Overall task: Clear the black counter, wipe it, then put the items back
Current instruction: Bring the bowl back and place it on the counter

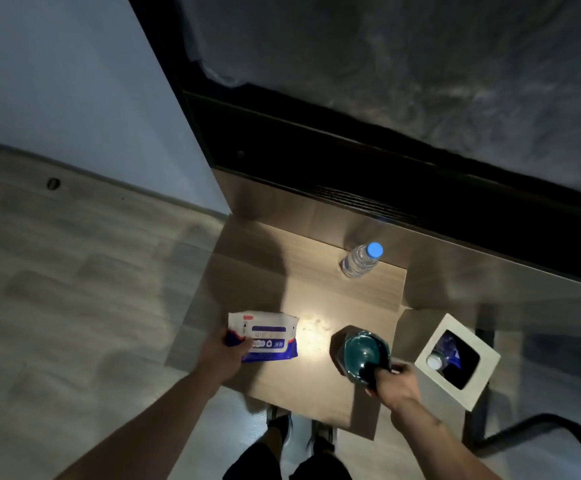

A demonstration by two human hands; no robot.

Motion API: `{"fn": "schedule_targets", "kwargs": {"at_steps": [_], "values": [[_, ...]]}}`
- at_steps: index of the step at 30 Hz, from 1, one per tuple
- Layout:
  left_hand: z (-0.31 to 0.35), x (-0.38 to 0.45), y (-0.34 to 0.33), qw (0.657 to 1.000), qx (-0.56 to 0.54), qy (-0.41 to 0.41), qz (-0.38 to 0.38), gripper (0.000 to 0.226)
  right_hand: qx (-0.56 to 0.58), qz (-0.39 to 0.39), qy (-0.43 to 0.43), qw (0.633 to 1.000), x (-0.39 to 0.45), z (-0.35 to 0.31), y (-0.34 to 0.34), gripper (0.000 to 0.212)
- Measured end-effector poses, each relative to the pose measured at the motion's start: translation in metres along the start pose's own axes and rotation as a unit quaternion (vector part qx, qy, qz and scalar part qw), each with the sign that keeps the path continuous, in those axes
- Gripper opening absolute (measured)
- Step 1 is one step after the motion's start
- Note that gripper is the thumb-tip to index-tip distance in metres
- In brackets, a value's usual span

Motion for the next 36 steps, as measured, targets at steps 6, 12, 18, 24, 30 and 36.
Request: {"fn": "schedule_targets", "kwargs": {"at_steps": [6,12,18,24,30,36], "values": [[0.007,-0.066,0.038,0.999,-0.014,-0.035,-0.026,0.015,-0.012,0.02,0.05,0.998,-0.063,0.028,0.024,0.036],[0.029,-0.155,0.06,0.994,-0.055,-0.086,-0.037,0.018,0.072,0.005,0.085,0.994,-0.13,0.051,0.067,0.031],[0.061,-0.225,0.044,0.98,-0.103,-0.144,-0.091,0.014,0.145,-0.017,0.12,0.982,-0.207,0.053,0.133,0.02],[0.098,-0.314,-0.004,0.961,-0.1,-0.224,-0.13,0.02,0.194,0.008,0.166,0.967,-0.228,0.106,0.224,0.024],[0.091,-0.415,-0.078,0.945,-0.078,-0.269,-0.17,0.022,0.224,0.018,0.202,0.953,-0.247,0.21,0.329,0.024],[0.064,-0.502,-0.163,0.931,-0.078,-0.277,-0.224,0.025,0.237,0.045,0.221,0.945,-0.259,0.316,0.412,0.022]]}}
Point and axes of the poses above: each hand's wrist, its own x-axis towards the middle knuckle, its own y-axis out of the back of the hand, z = x × y, the point moved 5 cm from there along x, towards the middle knuckle, and after that the axes turned 1 degree about z, right-handed, at the moved point
